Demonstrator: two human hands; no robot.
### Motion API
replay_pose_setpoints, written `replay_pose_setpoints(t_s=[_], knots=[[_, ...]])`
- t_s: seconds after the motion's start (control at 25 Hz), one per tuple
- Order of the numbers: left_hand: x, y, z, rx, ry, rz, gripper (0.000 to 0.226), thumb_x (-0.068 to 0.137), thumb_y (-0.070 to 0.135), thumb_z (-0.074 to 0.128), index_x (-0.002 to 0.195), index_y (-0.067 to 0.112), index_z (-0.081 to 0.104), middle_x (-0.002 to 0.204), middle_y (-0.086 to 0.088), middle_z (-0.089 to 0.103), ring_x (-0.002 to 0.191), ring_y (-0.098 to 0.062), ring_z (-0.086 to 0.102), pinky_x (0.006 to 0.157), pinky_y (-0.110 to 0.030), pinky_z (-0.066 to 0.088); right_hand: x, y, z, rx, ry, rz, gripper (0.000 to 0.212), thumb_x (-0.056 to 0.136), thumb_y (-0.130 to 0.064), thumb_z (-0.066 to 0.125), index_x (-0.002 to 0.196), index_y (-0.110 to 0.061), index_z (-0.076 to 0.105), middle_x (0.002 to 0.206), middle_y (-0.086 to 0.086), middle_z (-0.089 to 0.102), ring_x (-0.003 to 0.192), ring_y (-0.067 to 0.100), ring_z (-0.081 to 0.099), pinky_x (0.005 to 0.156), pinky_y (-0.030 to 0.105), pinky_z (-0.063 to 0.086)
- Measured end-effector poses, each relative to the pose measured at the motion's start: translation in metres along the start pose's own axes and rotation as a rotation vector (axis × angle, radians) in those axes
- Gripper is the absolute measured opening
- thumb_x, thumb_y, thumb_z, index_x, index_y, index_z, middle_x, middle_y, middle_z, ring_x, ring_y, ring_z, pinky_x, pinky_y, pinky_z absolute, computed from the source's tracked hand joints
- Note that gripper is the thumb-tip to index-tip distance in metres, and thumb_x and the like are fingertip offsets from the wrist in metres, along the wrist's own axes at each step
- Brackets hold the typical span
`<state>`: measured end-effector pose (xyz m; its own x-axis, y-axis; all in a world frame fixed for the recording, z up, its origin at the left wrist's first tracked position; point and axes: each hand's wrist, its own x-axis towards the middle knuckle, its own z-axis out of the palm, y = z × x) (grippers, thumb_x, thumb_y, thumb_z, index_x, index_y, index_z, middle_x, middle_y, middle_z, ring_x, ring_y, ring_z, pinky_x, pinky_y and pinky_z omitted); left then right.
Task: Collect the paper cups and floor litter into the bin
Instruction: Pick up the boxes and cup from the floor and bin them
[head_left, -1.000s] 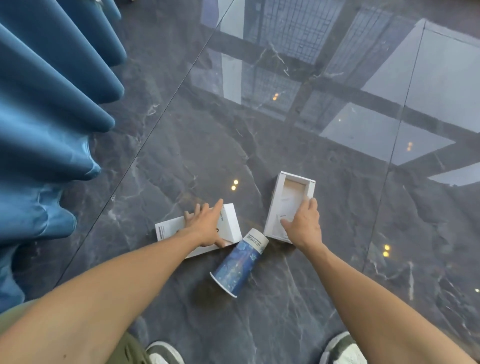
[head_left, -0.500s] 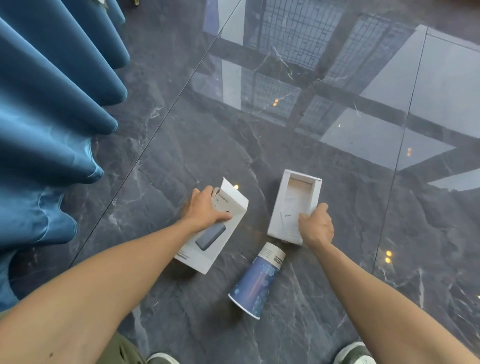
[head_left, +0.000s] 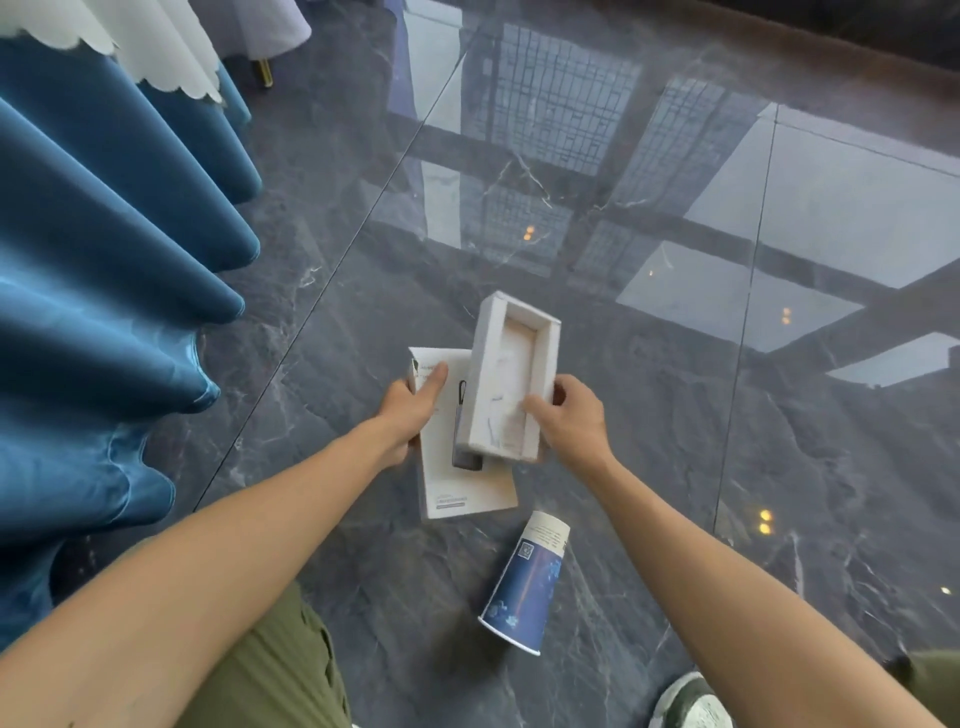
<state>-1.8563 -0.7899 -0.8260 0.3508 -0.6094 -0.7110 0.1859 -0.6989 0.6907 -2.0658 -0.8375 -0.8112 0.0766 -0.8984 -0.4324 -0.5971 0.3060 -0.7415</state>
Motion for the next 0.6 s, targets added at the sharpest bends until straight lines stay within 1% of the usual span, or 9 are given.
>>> replay_pose_setpoints(t_s=[0.08,0.16,0.2,0.28,0.32,0.4,0.48,0.56,0.6], knots=[[-0.007,0.003,-0.001,-0.053,-0.059,-0.034,0.049,0.093,0.061,0.063,0.112,0.015,0.068,0.099,0.000,0.078,0.086,-0.014,0.073,0.066,-0.027,0.054,-0.009,0.003,0.004,-0.174,-0.019,-0.083,0.025,0.086,-0.029,0.064,0.075,-0.012,0.051,0.082,0.001,0.055,0.068,0.016,0.049,0.056,0.029,0.037],[-0.007,0.000,0.000,-0.080,-0.170,-0.071,0.063,0.080,0.071,0.070,0.112,0.017,0.070,0.103,-0.004,0.081,0.094,-0.021,0.077,0.073,-0.032,0.058,-0.018,0.011,0.013,-0.277,-0.019,-0.102,0.029,0.089,-0.032,0.062,0.077,-0.007,0.052,0.086,0.003,0.055,0.070,0.019,0.050,0.057,0.031,0.039],[-0.008,-0.003,0.001,-0.091,-0.228,-0.078,0.069,0.072,0.069,0.080,0.116,0.017,0.070,0.107,-0.006,0.081,0.099,-0.025,0.077,0.079,-0.038,0.061,-0.022,0.015,0.018,-0.298,-0.030,-0.093,0.030,0.090,-0.033,0.062,0.080,-0.006,0.054,0.088,0.004,0.056,0.071,0.020,0.051,0.059,0.032,0.041],[-0.009,-0.009,0.005,-0.095,-0.290,-0.069,0.077,0.055,0.050,0.095,0.119,0.017,0.068,0.111,-0.009,0.080,0.107,-0.031,0.075,0.094,-0.050,0.059,-0.030,0.021,0.025,-0.264,-0.078,-0.082,0.033,0.092,-0.039,0.062,0.082,-0.008,0.057,0.088,0.003,0.056,0.072,0.019,0.052,0.061,0.031,0.043],[-0.008,-0.011,0.006,-0.090,-0.288,-0.061,0.077,0.052,0.042,0.095,0.119,0.017,0.067,0.109,-0.010,0.080,0.108,-0.033,0.074,0.098,-0.053,0.057,-0.035,0.024,0.027,-0.207,-0.093,-0.076,0.038,0.092,-0.044,0.061,0.081,-0.008,0.058,0.085,0.002,0.057,0.072,0.017,0.053,0.062,0.032,0.045],[-0.005,-0.011,0.007,-0.095,-0.270,-0.059,0.067,0.059,0.033,0.092,0.117,0.014,0.066,0.109,-0.011,0.080,0.109,-0.033,0.074,0.099,-0.051,0.057,-0.044,0.032,0.027,-0.057,-0.039,-0.020,0.049,0.093,-0.055,0.053,0.083,-0.007,0.060,0.079,0.001,0.059,0.073,0.012,0.054,0.066,0.038,0.046],[-0.001,-0.011,0.006,-0.102,-0.248,-0.066,0.055,0.072,0.026,0.089,0.118,0.013,0.062,0.112,-0.012,0.078,0.109,-0.032,0.073,0.093,-0.045,0.058,-0.053,0.049,0.024,0.046,0.105,0.145,0.053,0.089,-0.061,0.050,0.107,-0.014,0.066,0.098,-0.004,0.067,0.091,0.010,0.062,0.081,0.042,0.053],[0.001,-0.014,0.006,-0.095,-0.226,-0.069,0.047,0.079,0.022,0.086,0.117,0.015,0.059,0.113,-0.011,0.076,0.106,-0.029,0.072,0.082,-0.038,0.056,-0.067,0.070,0.018,-0.008,0.157,0.332,0.072,0.081,-0.065,0.058,0.134,-0.016,0.052,0.126,-0.002,0.060,0.110,0.018,0.061,0.094,0.043,0.052],[0.000,-0.016,0.006,-0.082,-0.222,-0.067,0.041,0.081,0.020,0.084,0.114,0.017,0.060,0.113,-0.010,0.076,0.104,-0.028,0.072,0.078,-0.036,0.055,-0.074,0.082,0.015,-0.066,0.131,0.397,0.083,0.077,-0.066,0.063,0.139,-0.014,0.045,0.133,0.000,0.055,0.113,0.022,0.059,0.094,0.044,0.051]])
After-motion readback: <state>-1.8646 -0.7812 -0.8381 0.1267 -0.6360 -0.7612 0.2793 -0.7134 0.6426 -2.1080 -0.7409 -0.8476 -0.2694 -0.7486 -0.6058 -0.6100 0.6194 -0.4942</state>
